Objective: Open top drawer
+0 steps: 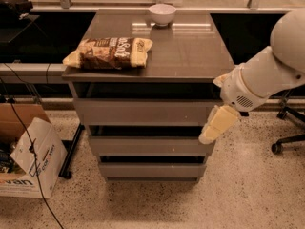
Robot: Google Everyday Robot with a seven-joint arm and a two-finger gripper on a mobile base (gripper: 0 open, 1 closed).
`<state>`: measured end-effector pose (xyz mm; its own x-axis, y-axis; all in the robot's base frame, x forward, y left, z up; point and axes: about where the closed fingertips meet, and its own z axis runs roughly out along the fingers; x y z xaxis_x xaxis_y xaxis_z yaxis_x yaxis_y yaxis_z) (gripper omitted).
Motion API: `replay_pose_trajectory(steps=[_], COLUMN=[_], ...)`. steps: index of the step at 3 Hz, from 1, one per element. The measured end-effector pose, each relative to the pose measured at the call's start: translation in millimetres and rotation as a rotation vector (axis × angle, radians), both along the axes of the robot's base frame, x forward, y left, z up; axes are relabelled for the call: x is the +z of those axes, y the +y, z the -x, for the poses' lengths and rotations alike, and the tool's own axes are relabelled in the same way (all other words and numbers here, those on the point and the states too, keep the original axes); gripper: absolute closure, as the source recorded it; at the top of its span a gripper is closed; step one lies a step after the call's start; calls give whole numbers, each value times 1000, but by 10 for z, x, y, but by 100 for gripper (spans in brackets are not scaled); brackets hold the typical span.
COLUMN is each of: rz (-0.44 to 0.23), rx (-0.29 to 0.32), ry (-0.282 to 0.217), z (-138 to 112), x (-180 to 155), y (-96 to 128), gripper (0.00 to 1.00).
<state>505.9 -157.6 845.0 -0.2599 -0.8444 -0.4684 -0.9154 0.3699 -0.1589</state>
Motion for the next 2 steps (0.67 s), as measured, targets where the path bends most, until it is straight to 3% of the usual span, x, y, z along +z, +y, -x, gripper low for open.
replay_pose_trajectory(steps=[2], rz=[-172], rx=[-88], ry=[24], z=[-298], x=[-763], y=[87], gripper=[0])
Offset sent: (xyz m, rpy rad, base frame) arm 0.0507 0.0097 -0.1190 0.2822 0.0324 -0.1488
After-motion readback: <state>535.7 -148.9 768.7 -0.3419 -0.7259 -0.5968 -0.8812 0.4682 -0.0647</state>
